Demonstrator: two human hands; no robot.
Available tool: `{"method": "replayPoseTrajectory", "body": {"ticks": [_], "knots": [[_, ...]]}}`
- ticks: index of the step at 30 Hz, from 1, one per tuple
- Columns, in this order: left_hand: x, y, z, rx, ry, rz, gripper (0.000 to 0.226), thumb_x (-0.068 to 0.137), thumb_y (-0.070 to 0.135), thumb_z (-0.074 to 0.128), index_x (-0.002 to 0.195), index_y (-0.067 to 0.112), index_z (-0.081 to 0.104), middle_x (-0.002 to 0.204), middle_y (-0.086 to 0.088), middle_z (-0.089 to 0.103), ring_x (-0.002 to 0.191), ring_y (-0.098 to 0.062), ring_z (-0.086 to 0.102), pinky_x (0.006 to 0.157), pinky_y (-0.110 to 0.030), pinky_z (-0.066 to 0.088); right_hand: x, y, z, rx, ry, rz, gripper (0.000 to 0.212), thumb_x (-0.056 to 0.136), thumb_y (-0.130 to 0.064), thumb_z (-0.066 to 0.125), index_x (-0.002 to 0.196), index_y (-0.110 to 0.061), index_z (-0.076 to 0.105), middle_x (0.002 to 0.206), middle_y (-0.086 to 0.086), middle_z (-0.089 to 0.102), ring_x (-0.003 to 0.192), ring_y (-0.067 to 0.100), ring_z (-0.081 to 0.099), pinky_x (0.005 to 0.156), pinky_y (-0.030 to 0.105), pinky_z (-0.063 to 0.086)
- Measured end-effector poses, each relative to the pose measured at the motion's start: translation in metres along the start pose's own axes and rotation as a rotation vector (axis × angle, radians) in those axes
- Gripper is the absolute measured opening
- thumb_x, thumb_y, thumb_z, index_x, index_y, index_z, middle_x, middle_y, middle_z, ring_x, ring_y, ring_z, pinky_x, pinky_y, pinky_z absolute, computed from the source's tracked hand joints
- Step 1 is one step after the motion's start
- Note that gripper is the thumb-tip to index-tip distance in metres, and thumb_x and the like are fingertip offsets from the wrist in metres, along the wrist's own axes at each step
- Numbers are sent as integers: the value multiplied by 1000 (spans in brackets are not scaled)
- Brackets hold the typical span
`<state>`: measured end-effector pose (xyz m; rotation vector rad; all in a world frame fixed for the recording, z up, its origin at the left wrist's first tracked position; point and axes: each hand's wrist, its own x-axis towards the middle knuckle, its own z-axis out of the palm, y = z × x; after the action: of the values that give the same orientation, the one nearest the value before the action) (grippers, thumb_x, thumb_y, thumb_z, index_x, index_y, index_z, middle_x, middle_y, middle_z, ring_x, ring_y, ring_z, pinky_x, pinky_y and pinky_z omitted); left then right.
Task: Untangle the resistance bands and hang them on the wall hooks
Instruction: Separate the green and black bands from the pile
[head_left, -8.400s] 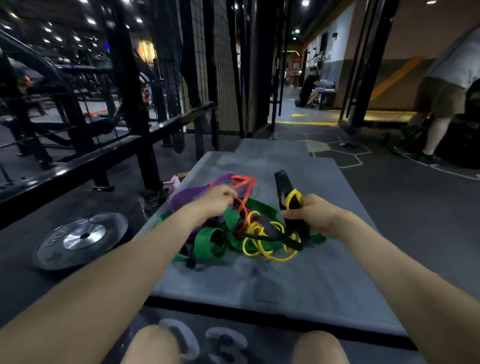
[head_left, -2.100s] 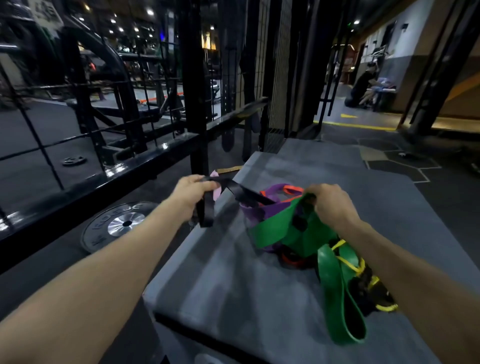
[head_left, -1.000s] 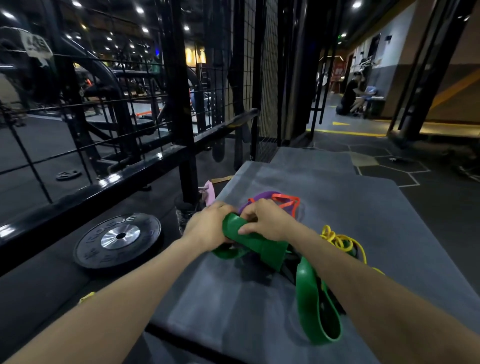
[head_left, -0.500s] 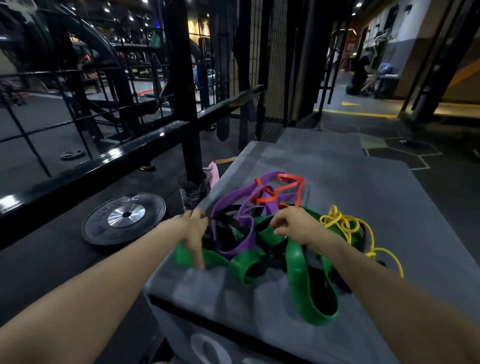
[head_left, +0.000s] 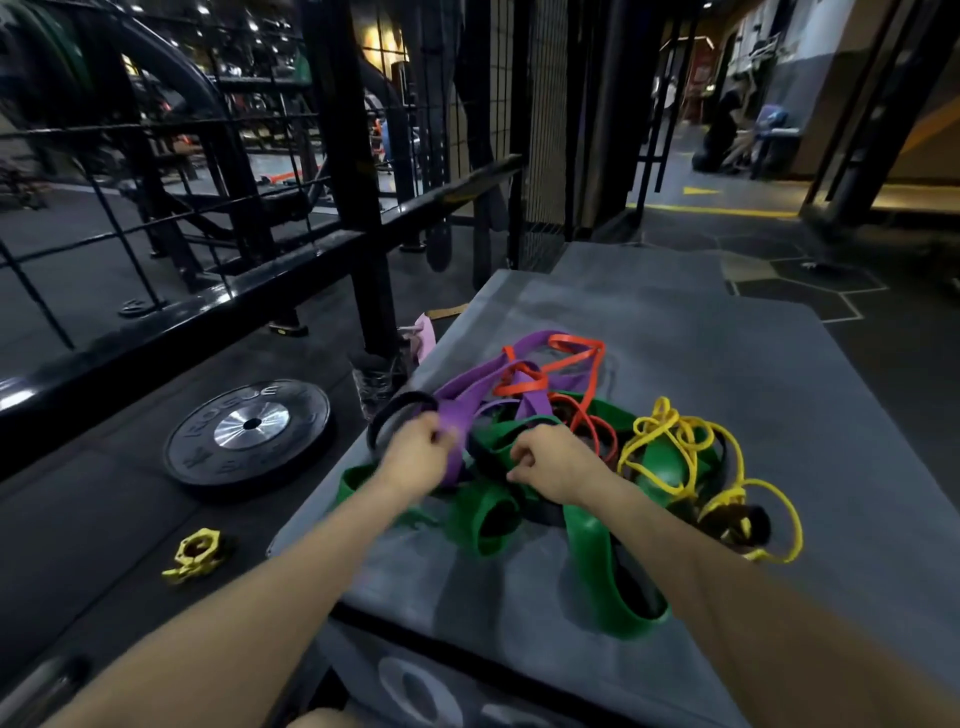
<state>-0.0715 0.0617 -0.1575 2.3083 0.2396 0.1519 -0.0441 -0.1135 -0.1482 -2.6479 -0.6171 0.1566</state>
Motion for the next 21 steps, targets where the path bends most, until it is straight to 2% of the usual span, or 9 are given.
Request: {"method": "replayPoseTrajectory", "body": {"ticks": [3,6,8,10,12,15,17,20,21], "knots": [[16,-18,-40,-362,188,-201,15,93,13,46,90,4,58,78,-13,58,69,-22,52,68,-33,40,10,-13,5,6,105,-12,18,81,-18,65,97,-11,68,100,15,70,97,32,63,85,39,51],[19,-37,-63,-486,273,-277,22,89,8,44,68,11,50,65,-13,50,60,-25,46,54,-34,35,23,-30,14,13,139,-57,18,79,-12,59,95,-11,66,100,17,68,95,34,63,83,40,51],[20,-46,-64,-544,261,-275,20,89,11,43,71,11,51,64,-12,51,58,-25,47,53,-35,38,33,-41,19,-11,125,-103,18,79,-11,61,96,-10,65,105,17,64,98,33,61,83,36,49],[25,-52,-63,-537,231,-258,16,86,22,46,81,12,57,78,-17,60,71,-29,57,67,-48,49,42,-49,24,-52,125,-129,12,82,-12,62,92,-7,61,109,17,57,103,32,57,83,34,45],[33,-58,-62,-542,215,-256,17,87,24,45,82,14,58,90,-20,63,82,-30,59,86,-54,49,54,-54,31,-73,141,-121,15,84,-10,60,98,-4,57,113,18,53,110,31,51,90,34,42],[43,-64,-63,-597,241,-301,18,92,20,46,80,16,59,97,-21,65,90,-33,62,93,-54,48,76,-59,43,-117,144,-76,28,86,-1,51,114,2,51,121,21,50,119,34,45,99,36,38],[46,-71,-64,-662,256,-341,14,87,24,51,79,17,61,95,-18,67,95,-37,63,94,-53,48,87,-62,53,-161,96,-27,34,87,1,47,121,4,46,126,22,49,122,36,43,101,38,38],[44,-75,-65,-727,267,-356,15,86,24,53,75,18,61,77,-9,62,75,-29,59,86,-42,48,94,-58,64,-167,16,7,32,88,0,43,119,2,47,127,21,52,122,35,47,99,41,40],[43,-72,-66,-740,260,-349,15,86,25,52,76,19,62,75,-6,61,73,-26,57,84,-42,47,92,-56,63,-130,26,14,29,87,-5,45,116,-2,50,125,20,56,119,34,51,97,41,42]]}}
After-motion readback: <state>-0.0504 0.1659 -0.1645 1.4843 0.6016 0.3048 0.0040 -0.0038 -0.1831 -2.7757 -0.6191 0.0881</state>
